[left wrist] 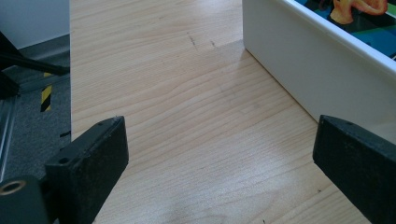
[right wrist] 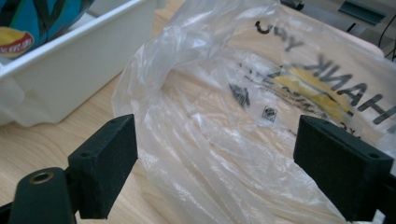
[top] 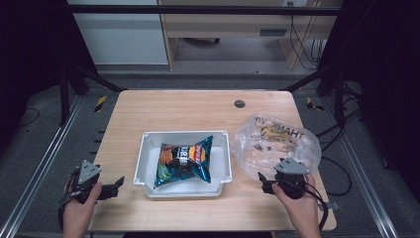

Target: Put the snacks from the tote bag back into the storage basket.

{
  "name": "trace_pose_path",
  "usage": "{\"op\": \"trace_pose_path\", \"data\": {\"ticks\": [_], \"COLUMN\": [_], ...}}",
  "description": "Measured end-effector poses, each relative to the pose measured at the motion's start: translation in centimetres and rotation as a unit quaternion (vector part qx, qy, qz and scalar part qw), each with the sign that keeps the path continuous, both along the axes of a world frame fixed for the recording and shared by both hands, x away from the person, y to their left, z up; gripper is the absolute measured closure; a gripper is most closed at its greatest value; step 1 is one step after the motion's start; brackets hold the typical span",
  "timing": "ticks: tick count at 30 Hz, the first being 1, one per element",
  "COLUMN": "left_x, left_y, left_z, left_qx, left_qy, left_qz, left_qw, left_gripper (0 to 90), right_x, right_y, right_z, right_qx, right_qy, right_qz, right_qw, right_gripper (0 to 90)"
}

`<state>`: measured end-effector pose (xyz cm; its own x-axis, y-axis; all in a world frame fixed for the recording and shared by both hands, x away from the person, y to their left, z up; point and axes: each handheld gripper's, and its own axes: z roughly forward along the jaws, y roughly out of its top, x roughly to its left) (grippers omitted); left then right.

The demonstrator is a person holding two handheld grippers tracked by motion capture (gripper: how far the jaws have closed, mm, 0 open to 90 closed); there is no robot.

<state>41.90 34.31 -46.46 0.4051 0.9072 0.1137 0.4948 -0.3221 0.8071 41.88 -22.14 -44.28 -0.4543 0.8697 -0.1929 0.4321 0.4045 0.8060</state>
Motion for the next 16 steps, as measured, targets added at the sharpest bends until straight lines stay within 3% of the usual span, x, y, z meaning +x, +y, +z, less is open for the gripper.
{"op": "trace_pose_path", "data": {"ticks": [3, 12, 16], "left_x": [0.0, 0.1, 0.2], "left_y": [0.0, -0.1, -0.2], "left_z": [0.0, 0.0, 0.0], "left_qx": [0.000, 0.002, 0.004], "left_qy": [0.000, 0.005, 0.005], "left_qz": [0.000, -0.001, -0.004], "left_qw": [1.0000, 1.0000, 1.0000], "left_gripper": [3.1, 3.1, 3.1], "right_x": [0.0, -0.3, -0.4], "right_y": [0.1, 0.6, 0.5], "right_z": [-0.6, -2.5, -2.3], "right_qx": [-0.018, -0.034, -0.026], "right_qy": [0.012, 0.048, 0.037], "right_qz": [0.012, 0.029, 0.018], "right_qw": [0.9997, 0.9978, 0.9988], "right_gripper": [13.3, 12.9, 12.3]}}
